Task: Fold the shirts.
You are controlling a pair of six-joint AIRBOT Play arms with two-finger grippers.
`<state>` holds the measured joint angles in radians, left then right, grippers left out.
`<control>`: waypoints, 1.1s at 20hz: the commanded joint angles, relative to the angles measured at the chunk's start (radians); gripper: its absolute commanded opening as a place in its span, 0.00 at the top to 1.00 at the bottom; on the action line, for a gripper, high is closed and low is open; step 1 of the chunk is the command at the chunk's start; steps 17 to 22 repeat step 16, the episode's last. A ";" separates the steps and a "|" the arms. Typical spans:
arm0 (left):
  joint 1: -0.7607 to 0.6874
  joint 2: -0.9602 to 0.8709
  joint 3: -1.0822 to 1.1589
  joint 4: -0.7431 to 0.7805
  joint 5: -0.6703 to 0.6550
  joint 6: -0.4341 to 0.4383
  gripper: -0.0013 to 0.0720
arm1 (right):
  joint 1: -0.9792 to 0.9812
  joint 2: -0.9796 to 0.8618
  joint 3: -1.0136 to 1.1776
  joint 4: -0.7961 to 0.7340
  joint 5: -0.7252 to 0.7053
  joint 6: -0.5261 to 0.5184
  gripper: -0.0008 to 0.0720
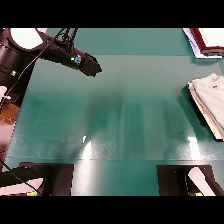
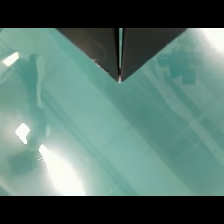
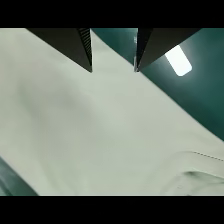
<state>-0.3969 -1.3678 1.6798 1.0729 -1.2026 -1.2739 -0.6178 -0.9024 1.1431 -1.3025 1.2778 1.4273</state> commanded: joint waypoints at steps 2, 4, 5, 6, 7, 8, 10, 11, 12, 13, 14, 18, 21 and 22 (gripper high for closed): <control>0.000 0.001 0.000 0.002 0.017 -0.001 0.95 | 0.134 -0.001 0.010 0.183 -0.075 0.004 0.57; 0.000 0.001 0.000 0.002 0.017 -0.001 0.95 | 0.195 -0.001 0.010 0.182 -0.083 0.003 0.88; 0.000 0.001 0.000 0.000 0.017 -0.001 0.95 | 0.223 -0.001 0.010 0.179 -0.090 0.003 0.96; 0.000 0.001 0.000 0.000 0.017 -0.001 0.95 | 0.245 -0.001 0.010 0.175 -0.095 0.000 0.96; 0.000 0.001 0.000 0.000 0.017 -0.001 0.95 | 0.261 -0.001 0.010 0.175 -0.100 0.000 0.96; 0.000 0.001 0.000 0.000 0.017 -0.001 0.95 | 0.271 -0.001 0.010 0.175 -0.099 0.000 0.96; 0.000 0.001 0.000 0.000 0.017 -0.001 0.95 | 0.284 -0.001 0.010 0.175 -0.097 0.000 0.96; 0.000 0.001 0.000 -0.001 0.017 -0.001 0.95 | 0.285 -0.001 0.010 0.175 -0.097 0.000 0.96; 0.000 0.001 0.000 0.000 0.017 -0.001 0.95 | 0.285 -0.001 0.010 0.175 -0.097 0.000 0.96; 0.000 0.001 0.000 -0.001 0.017 -0.001 0.95 | 0.285 -0.001 0.010 0.175 -0.097 0.000 0.96; 0.000 0.001 0.000 0.000 0.017 -0.001 0.95 | 0.284 -0.001 0.010 0.175 -0.097 0.000 0.96; 0.000 0.001 0.000 -0.001 0.017 -0.001 0.95 | 0.284 -0.001 0.010 0.176 -0.097 0.000 0.96; 0.000 0.001 0.000 -0.001 0.017 -0.001 0.95 | 0.284 -0.001 0.010 0.176 -0.097 0.000 0.96; 0.000 0.001 0.000 -0.001 0.017 -0.001 0.95 | 0.284 -0.001 0.010 0.176 -0.097 0.000 0.96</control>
